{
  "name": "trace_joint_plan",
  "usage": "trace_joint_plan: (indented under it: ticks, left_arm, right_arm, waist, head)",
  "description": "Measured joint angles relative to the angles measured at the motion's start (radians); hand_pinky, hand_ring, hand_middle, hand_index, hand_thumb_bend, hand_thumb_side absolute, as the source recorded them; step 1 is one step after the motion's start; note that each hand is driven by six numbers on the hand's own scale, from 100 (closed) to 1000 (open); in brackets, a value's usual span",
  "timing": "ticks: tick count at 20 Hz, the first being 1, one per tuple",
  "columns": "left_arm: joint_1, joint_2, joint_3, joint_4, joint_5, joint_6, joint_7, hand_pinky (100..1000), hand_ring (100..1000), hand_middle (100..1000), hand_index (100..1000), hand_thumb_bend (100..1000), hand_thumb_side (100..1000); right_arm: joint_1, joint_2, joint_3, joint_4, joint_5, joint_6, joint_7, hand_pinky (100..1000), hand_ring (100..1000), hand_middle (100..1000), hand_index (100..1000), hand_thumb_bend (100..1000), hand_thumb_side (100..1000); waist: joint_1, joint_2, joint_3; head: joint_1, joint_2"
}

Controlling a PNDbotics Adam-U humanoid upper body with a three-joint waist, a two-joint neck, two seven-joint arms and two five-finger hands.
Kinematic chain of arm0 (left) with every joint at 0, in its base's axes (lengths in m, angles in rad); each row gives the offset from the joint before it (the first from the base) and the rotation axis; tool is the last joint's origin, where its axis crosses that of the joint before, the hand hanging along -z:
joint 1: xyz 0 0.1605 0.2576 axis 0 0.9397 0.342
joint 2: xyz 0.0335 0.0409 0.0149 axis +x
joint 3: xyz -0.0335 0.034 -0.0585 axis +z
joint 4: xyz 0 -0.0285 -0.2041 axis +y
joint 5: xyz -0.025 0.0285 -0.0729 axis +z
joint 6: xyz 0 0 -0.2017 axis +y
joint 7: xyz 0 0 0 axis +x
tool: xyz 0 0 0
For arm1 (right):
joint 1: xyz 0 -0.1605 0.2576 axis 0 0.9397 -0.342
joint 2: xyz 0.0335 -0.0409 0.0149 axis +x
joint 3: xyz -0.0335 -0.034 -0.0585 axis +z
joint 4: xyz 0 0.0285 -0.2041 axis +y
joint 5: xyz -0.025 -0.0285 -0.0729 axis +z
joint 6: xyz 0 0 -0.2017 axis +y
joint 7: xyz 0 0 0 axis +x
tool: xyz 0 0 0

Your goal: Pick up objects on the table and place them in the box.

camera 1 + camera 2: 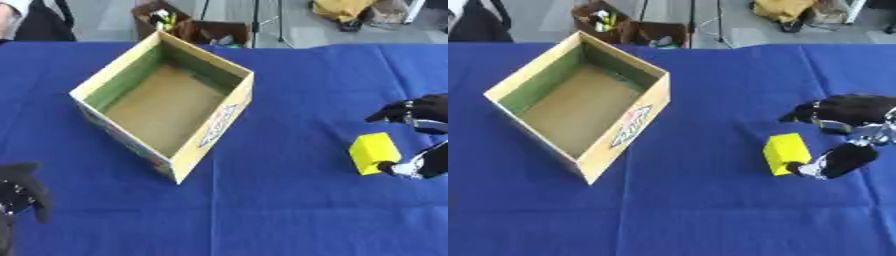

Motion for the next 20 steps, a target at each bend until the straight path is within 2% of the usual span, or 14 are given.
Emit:
trace_joint_plan:
  ticks: [9,10,11,12,16,19,20]
  left_arm:
    - [-0.004,0.0,0.0,0.0,-0.006,-0.001,-0.003,222,379,393,655,100,986]
    - [-0.005,0.0,0.0,0.0,-0.006,-0.001,-0.003,222,379,393,655,100,987]
    - [-0.005,0.0,0.0,0.0,-0.006,-0.001,-0.003,222,379,393,655,100,987]
    - [-0.005,0.0,0.0,0.0,-0.006,-0.001,-0.004,223,379,393,655,100,988]
    - [-0.007,-0.001,-0.001,0.0,-0.007,-0.002,-0.006,223,379,393,655,100,989]
    - [-0.007,-0.001,-0.001,0.0,-0.007,-0.002,-0.006,223,380,394,655,100,989]
    - [-0.007,-0.001,-0.001,0.0,-0.007,-0.002,-0.006,223,380,394,655,100,990]
  right_arm:
    - [-0.025,0.011,0.018,0.053,0.014,-0.017,0.018,741,837,872,1000,355,665]
    - [-0.027,0.014,0.02,0.061,0.018,-0.019,0.018,725,825,838,975,342,623]
    - [-0.03,0.018,0.024,0.068,0.021,-0.021,0.016,725,825,838,975,342,623]
    - [-0.031,0.019,0.025,0.074,0.026,-0.023,0.013,704,808,790,939,312,569]
    - [-0.049,0.031,0.032,0.096,0.044,-0.023,-0.015,687,787,734,878,315,552]
    - [-0.054,0.035,0.037,0.105,0.053,-0.026,-0.035,673,759,644,790,320,534]
    - [-0.055,0.035,0.038,0.106,0.054,-0.028,-0.04,658,737,583,731,324,525]
  waist:
    - [-0.003,0.006,0.009]
    - [-0.003,0.007,0.01]
    - [-0.003,0.007,0.01]
    - [-0.003,0.007,0.011]
    - [-0.003,0.01,0.012]
    - [-0.003,0.011,0.013]
    - [-0.003,0.011,0.012]
  head:
    - [-0.005,-0.003]
    - [-0.005,-0.005]
    - [-0.007,-0.007]
    - [-0.007,-0.008]
    - [-0.009,-0.008]
    - [-0.009,-0.008]
    - [-0.009,-0.008]
